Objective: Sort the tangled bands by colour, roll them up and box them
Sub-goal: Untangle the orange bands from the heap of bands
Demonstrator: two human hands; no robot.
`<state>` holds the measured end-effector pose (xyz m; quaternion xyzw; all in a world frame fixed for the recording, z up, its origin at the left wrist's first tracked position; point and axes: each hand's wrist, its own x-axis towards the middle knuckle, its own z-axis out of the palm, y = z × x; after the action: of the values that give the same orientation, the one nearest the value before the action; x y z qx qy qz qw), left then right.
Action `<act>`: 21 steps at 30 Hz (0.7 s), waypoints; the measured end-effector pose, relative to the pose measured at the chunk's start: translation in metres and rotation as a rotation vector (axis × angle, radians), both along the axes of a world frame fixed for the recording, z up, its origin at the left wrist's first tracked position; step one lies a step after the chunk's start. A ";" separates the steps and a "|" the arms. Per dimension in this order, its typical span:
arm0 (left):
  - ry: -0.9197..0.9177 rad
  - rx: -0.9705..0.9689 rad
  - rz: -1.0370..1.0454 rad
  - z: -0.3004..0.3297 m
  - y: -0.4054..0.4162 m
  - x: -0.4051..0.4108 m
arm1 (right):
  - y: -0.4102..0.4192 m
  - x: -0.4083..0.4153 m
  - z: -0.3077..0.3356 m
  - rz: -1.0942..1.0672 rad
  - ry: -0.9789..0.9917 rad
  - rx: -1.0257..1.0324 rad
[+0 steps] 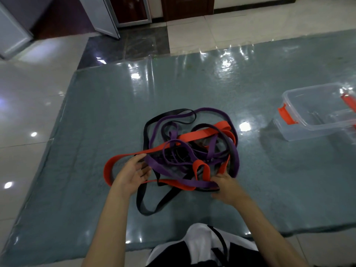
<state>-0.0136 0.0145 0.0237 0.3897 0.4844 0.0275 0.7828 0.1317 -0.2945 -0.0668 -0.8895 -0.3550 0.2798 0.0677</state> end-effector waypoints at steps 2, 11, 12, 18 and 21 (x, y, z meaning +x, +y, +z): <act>0.001 -0.008 0.010 -0.001 0.003 -0.001 | 0.002 -0.004 -0.009 0.027 -0.020 -0.038; 0.010 0.058 0.092 -0.014 0.008 -0.008 | -0.002 0.001 -0.012 -0.313 -0.208 0.368; -0.003 0.053 0.100 -0.015 0.009 -0.009 | -0.002 0.004 -0.011 -0.358 -0.172 0.366; -0.003 0.192 0.043 -0.028 0.005 -0.010 | -0.004 -0.001 -0.016 -0.241 -0.111 0.282; 0.029 0.295 0.010 -0.035 -0.002 -0.009 | -0.004 -0.002 -0.020 -0.106 -0.054 0.264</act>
<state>-0.0231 0.0129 -0.0109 0.4984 0.4885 0.0969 0.7096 0.1298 -0.2986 -0.0869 -0.8975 -0.3427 0.2028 0.1893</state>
